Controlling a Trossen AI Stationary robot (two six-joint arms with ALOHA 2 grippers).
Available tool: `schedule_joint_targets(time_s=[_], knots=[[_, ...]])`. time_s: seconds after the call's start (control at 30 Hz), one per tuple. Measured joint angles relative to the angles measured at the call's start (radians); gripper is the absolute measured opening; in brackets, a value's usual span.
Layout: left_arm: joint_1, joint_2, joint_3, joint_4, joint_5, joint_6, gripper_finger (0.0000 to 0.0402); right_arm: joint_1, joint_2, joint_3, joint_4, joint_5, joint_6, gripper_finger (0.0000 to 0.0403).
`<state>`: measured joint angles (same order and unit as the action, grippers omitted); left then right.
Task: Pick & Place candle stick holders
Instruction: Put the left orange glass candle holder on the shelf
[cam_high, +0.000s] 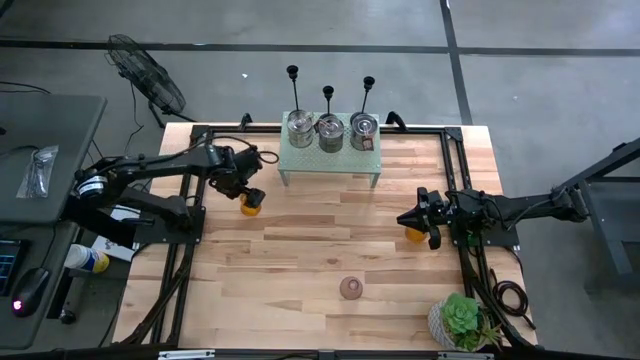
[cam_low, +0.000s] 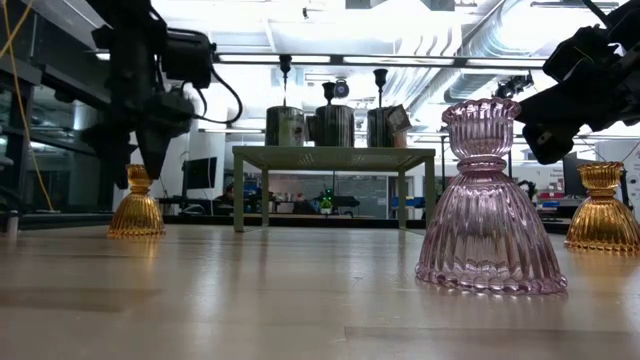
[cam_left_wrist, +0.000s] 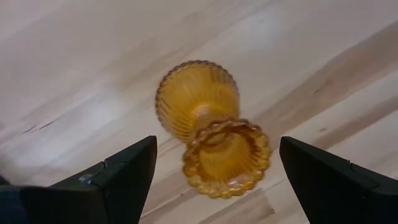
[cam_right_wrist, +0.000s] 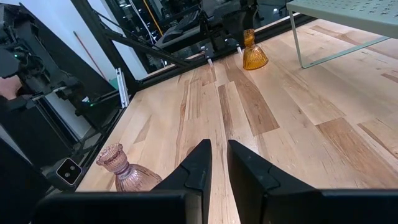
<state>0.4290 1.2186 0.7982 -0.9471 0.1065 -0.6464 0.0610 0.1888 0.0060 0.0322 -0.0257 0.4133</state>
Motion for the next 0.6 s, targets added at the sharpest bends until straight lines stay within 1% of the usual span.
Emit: schedule_joint_targets(time_s=[0.23,0.33,0.47,0.6], knots=[[0.002,0.005,0.008,-0.007,-0.018,-0.016,0.0329,0.000,0.000,0.000,0.000,0.000,0.000,0.0044],[0.002,0.005,0.030,-0.005,-0.020,-0.017,0.0312,0.000,0.000,0.000,0.000,0.000,0.000,0.0044],[0.002,0.005,0.050,-0.005,-0.019,-0.017,0.0279,0.000,0.000,0.000,0.000,0.000,0.000,0.0044],[0.002,0.005,0.053,-0.040,-0.009,-0.013,0.0253,0.000,0.000,0.000,0.000,0.000,0.000,0.0044]])
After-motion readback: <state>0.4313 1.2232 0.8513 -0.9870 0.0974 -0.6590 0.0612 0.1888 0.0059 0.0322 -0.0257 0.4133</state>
